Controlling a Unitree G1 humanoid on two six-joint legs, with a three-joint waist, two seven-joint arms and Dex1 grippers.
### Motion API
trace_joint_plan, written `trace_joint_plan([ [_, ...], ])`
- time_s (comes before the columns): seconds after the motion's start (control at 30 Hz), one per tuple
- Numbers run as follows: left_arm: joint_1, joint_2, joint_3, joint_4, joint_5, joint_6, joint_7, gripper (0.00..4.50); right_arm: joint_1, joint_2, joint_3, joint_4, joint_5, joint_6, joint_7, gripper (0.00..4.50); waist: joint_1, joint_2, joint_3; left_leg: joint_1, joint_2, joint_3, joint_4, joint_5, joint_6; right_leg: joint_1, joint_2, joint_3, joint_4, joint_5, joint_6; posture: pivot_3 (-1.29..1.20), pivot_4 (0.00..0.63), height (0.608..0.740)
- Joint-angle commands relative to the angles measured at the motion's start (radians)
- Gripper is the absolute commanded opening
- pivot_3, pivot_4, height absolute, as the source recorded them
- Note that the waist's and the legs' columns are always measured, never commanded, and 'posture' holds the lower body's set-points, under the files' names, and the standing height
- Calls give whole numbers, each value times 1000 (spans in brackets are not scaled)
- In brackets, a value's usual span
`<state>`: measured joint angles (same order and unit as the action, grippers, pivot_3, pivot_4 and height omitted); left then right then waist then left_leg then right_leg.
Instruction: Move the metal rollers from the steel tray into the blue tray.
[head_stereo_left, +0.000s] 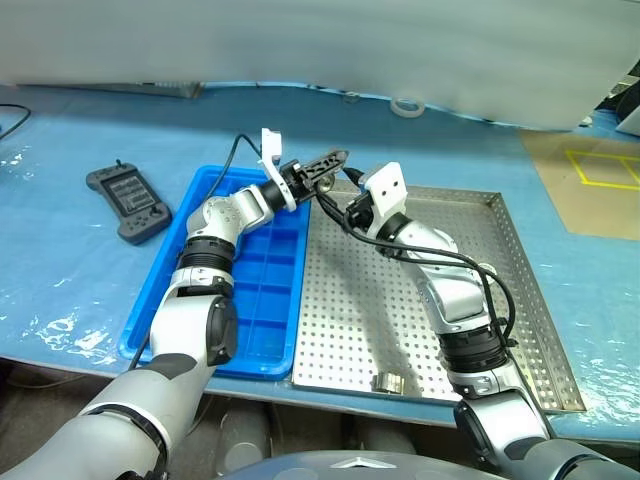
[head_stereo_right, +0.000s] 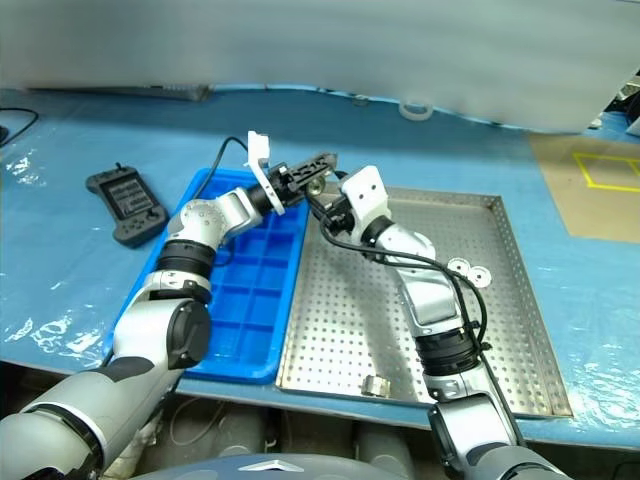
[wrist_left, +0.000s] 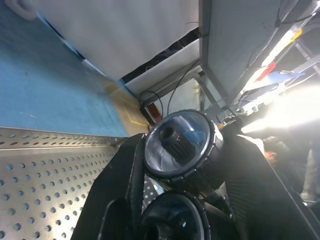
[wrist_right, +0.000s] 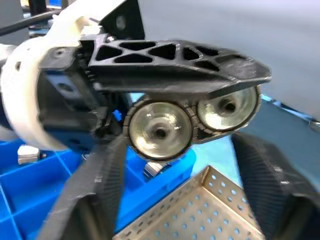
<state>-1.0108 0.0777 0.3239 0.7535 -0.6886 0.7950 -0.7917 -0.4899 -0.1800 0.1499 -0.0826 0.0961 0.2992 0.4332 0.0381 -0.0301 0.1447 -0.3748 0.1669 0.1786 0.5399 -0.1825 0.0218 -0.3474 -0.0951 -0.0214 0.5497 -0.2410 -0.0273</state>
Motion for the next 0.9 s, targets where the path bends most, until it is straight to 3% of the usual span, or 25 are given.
trace_joint_plan([
  [0.03, -13, -12, -11, -21, -9, 14, -11, 1897, -39, 13, -21, -30, 9, -21, -17, 2202, 0, 0, 0, 0, 0, 0, 0, 0, 0, 0, 0, 0, 0, 0, 0, -171, 150, 740],
  [0.07, -13, -11, -10, -20, -9, 13, -11, 1897, -43, 18, -18, -29, 7, -19, -18, 1886, 0, 0, 0, 0, 0, 0, 0, 0, 0, 0, 0, 0, 0, 0, 0, -171, 150, 740],
  [0.37, -13, -12, -10, -14, -4, 7, -9, 1897, -72, 46, -9, -8, 6, -22, -20, 1886, 0, 0, 0, 0, 0, 0, 0, 0, 0, 0, 0, 0, 0, 0, 0, -172, 150, 740],
  [0.47, -11, -11, -10, -14, -3, 7, -9, 1897, -68, 45, -11, -6, 6, -30, -17, 1442, 0, 0, 0, 0, 0, 0, 0, 0, 0, 0, 0, 0, 0, 0, 0, -171, 150, 740],
  [0.9, -14, 18, 6, -32, -5, 2, 7, 1897, 22, -83, -28, 37, -44, -88, 9, 1291, 1, 0, 0, 0, 0, 0, 0, 0, 0, 0, 0, 0, -1, 0, 0, -131, 150, 740],
])
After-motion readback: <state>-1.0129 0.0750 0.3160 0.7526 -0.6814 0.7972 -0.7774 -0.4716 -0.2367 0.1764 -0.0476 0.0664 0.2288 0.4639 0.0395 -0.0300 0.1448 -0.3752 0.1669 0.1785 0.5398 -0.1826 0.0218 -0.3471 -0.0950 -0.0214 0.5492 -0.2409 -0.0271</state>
